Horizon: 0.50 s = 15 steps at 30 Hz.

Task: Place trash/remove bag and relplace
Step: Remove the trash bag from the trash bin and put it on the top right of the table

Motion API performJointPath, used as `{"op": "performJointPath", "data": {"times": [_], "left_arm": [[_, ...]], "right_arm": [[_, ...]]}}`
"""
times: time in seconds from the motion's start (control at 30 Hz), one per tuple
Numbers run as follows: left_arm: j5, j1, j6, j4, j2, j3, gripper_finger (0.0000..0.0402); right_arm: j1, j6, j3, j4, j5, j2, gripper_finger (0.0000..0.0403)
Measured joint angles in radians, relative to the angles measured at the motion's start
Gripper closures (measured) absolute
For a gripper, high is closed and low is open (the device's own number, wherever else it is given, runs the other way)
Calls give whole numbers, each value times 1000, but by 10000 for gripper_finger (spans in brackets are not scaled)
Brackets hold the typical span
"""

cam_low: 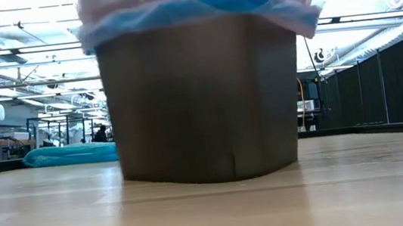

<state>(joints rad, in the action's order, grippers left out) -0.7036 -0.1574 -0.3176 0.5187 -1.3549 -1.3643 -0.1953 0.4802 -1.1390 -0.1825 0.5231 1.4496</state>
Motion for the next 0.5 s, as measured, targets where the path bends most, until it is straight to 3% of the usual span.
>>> {"op": "performJointPath", "data": {"times": [0.2, 0.37, 0.5], "left_arm": [[0, -2, 51, 8, 37, 0, 401], [0, -2, 71, 8, 62, 0, 401], [25, -3, 77, 6, 76, 0, 401]], "right_arm": [[52, -133, 1, 24, -105, -1, 384], [126, -283, 1, 70, -212, -58, 398], [220, -481, 1, 68, -368, -102, 402]]}}
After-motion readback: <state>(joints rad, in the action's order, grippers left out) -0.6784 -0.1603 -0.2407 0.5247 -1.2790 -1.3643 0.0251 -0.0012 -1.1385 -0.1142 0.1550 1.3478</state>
